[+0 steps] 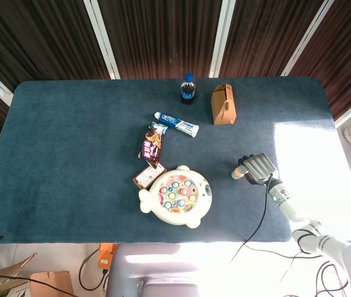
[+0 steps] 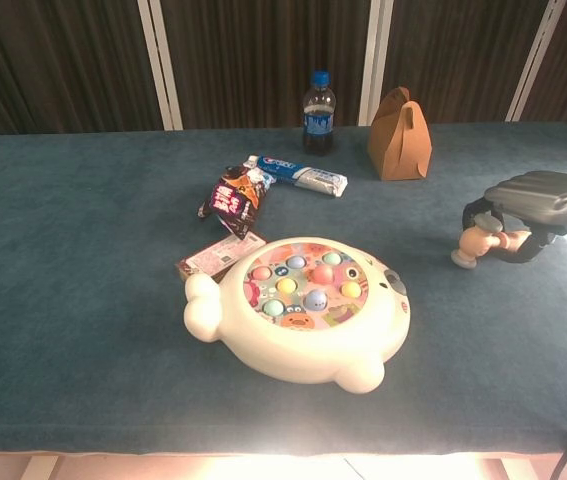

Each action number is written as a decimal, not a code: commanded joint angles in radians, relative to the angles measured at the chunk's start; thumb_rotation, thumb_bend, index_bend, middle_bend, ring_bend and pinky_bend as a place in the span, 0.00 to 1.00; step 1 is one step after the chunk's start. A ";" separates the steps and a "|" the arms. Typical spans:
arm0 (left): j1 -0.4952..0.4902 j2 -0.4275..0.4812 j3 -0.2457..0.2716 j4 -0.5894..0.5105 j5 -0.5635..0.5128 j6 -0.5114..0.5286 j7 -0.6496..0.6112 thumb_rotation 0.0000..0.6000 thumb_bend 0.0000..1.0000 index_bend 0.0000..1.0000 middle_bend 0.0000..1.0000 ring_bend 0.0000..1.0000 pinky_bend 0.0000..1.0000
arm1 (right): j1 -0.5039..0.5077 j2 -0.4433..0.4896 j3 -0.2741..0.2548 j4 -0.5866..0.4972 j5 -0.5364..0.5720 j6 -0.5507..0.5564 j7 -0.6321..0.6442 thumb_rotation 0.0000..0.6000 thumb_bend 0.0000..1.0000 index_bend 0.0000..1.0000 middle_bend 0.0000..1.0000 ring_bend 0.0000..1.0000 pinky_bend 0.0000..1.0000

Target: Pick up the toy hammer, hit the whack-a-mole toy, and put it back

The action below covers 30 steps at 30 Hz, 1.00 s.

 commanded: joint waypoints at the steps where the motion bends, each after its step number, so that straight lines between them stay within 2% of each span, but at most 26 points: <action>1: -0.001 0.000 0.000 0.000 0.000 -0.002 0.000 1.00 0.11 0.01 0.00 0.00 0.08 | -0.002 -0.004 0.000 0.005 0.000 0.002 0.002 1.00 0.34 0.37 0.34 0.35 0.64; 15: 0.000 0.007 -0.002 -0.009 0.001 0.006 0.002 1.00 0.11 0.01 0.00 0.00 0.08 | -0.016 0.010 0.001 -0.006 -0.014 0.041 0.022 1.00 0.29 0.35 0.32 0.31 0.59; 19: 0.003 0.009 -0.003 -0.013 0.006 0.019 0.000 1.00 0.11 0.01 0.00 0.00 0.08 | -0.047 0.049 0.004 -0.063 -0.005 0.087 0.004 1.00 0.25 0.29 0.27 0.24 0.48; 24: 0.007 0.010 -0.005 -0.017 0.014 0.040 -0.005 1.00 0.11 0.01 0.00 0.00 0.08 | -0.127 0.136 0.007 -0.206 -0.019 0.246 -0.008 1.00 0.21 0.17 0.18 0.12 0.33; 27: 0.013 0.008 -0.010 -0.024 0.023 0.072 -0.005 1.00 0.11 0.01 0.00 0.00 0.08 | -0.217 0.215 0.012 -0.332 -0.033 0.420 -0.033 1.00 0.20 0.13 0.15 0.09 0.27; 30: 0.025 -0.005 -0.016 -0.039 0.047 0.137 0.019 1.00 0.11 0.01 0.00 0.00 0.08 | -0.332 0.298 -0.008 -0.472 -0.035 0.579 -0.110 1.00 0.20 0.07 0.08 0.03 0.21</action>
